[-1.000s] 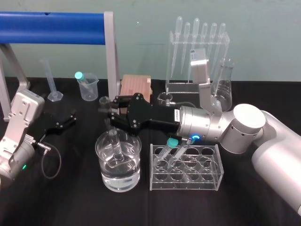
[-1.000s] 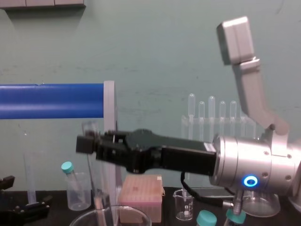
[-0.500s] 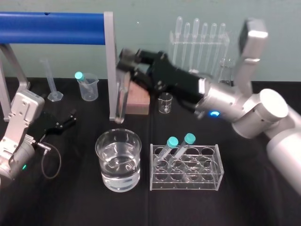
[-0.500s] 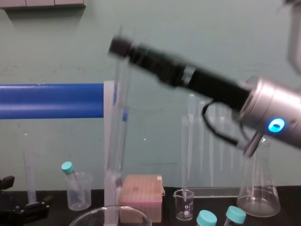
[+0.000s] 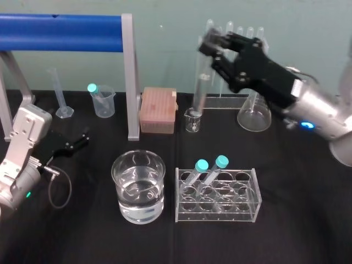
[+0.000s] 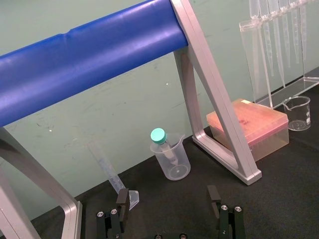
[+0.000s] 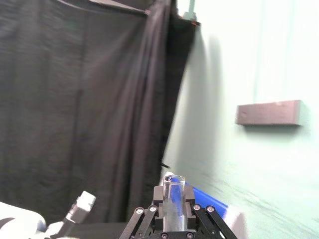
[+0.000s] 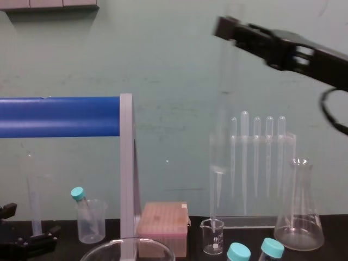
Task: Hold the test tube with one hand and immerse one end into the beaker, then return it to the test tube rack.
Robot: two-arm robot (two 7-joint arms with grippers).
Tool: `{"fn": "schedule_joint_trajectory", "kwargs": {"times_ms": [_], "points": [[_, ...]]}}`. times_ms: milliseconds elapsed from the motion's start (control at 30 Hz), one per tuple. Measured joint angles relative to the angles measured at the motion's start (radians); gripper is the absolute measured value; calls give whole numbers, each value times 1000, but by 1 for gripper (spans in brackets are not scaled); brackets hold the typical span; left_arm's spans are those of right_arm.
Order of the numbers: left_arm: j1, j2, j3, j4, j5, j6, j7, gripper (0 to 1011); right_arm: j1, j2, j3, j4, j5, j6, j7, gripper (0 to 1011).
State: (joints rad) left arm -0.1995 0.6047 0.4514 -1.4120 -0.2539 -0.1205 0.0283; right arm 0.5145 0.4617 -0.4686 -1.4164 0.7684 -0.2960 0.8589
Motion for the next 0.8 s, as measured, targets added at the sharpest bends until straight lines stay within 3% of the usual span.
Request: {"fn": "schedule_joint_trajectory", "kwargs": {"times_ms": [167,300,600,800], "points": [[0,0,0,0,0,0,0,1000,-108,79,70,-95,-7,28,-86,242],[0,0,0,0,0,0,0,1000,-169,110,103,-135,-8,45,-125,242],[0,0,0,0,0,0,0,1000,-281,166,168,-204,-19,87,-188,242],[0,0,0,0,0,0,0,1000,-321,182,191,-218,-22,109,-203,242]]}}
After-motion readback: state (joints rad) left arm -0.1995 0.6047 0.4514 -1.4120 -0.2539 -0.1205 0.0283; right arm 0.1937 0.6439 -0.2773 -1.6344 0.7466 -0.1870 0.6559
